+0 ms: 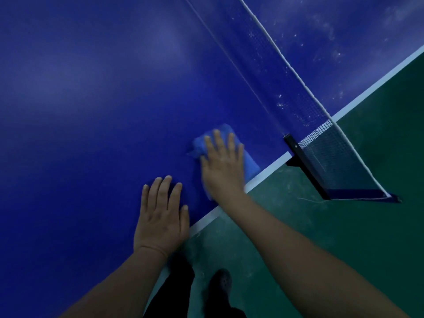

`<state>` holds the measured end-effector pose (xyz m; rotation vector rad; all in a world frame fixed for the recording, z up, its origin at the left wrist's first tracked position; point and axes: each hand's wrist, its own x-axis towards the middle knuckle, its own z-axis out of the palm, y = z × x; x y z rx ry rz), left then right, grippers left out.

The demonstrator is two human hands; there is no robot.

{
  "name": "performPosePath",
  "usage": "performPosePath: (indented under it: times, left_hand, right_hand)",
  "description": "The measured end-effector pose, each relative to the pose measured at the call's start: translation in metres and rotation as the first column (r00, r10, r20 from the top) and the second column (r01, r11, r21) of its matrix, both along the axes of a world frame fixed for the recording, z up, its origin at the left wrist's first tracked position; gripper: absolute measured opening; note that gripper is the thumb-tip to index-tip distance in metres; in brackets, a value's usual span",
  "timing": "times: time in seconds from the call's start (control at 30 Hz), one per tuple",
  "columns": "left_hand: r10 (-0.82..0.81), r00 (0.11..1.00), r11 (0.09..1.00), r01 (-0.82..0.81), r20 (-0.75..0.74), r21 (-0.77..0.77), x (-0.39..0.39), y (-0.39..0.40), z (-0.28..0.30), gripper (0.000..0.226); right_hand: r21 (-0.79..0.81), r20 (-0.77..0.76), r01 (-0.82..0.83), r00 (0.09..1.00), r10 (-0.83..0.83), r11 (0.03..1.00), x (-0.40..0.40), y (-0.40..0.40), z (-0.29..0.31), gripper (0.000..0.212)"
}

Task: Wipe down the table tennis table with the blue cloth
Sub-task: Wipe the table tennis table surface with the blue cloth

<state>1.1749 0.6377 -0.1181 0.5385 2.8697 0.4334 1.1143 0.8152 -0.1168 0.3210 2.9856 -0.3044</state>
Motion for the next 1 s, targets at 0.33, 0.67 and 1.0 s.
performPosePath:
  times: [0.33,0.67,1.0]
  left_hand:
    - [-0.003,1.0,1.0,0.003,0.003,0.003,-0.001,-0.001,0.0,0.058]
    - [0.016,0.998,1.0,-0.016,0.062,-0.008,0.0,-0.001,0.005,0.061]
    - [0.109,0.986,0.982,-0.127,0.127,0.138,0.043,0.089,0.028,0.055]
  right_hand:
    - [0.03,-0.07,0.474,0.879,-0.471,0.88,-0.037,0.077,-0.003,0.052]
    - [-0.017,-0.03,0.438,0.898,-0.439,0.899,0.076,0.111,0.022,0.045]
    - [-0.04,0.019,0.245,0.969,-0.244,0.969,0.073,0.147,0.018,0.049]
